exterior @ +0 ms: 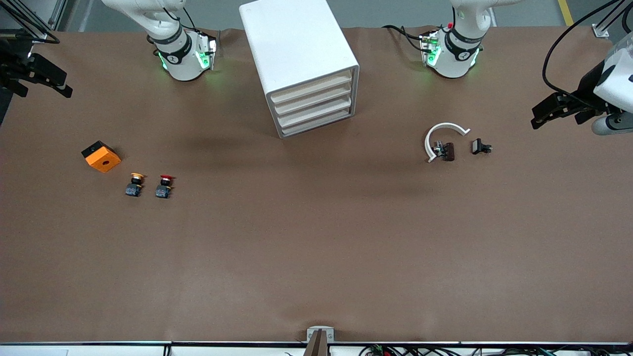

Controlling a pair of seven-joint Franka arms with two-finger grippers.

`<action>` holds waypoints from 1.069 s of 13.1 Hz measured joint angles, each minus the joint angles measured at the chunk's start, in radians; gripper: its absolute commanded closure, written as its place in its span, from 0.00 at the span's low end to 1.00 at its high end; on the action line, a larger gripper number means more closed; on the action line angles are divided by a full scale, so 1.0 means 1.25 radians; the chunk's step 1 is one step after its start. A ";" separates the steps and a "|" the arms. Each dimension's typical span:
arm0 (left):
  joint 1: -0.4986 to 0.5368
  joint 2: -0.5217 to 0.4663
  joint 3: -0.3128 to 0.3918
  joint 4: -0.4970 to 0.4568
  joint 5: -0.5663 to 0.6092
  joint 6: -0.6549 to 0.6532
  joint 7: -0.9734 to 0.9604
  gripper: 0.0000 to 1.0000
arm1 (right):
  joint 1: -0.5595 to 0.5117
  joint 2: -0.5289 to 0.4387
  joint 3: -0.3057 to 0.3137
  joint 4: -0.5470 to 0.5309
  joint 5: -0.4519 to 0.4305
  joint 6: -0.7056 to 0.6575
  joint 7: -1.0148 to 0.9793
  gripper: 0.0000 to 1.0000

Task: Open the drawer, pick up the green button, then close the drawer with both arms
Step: 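Move the left gripper toward the white drawer cabinet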

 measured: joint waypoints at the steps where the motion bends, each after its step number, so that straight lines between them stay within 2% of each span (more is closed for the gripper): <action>1: 0.000 0.000 0.000 0.000 0.000 0.000 0.000 0.00 | 0.000 0.000 0.000 0.000 0.000 0.000 0.000 0.00; 5: -0.003 0.014 0.000 0.016 0.000 0.000 0.000 0.00 | 0.000 0.000 0.000 0.000 0.000 0.000 0.000 0.00; 9: -0.018 0.076 -0.012 0.047 0.000 0.000 0.000 0.00 | 0.000 0.000 0.000 0.000 0.000 0.000 0.000 0.00; 12: -0.070 0.124 -0.020 0.050 0.000 -0.001 -0.052 0.00 | 0.000 0.000 0.000 0.000 0.000 0.000 0.000 0.00; 14: -0.124 0.156 -0.022 0.051 0.000 -0.001 -0.153 0.00 | 0.000 0.000 0.000 0.000 0.000 0.000 0.000 0.00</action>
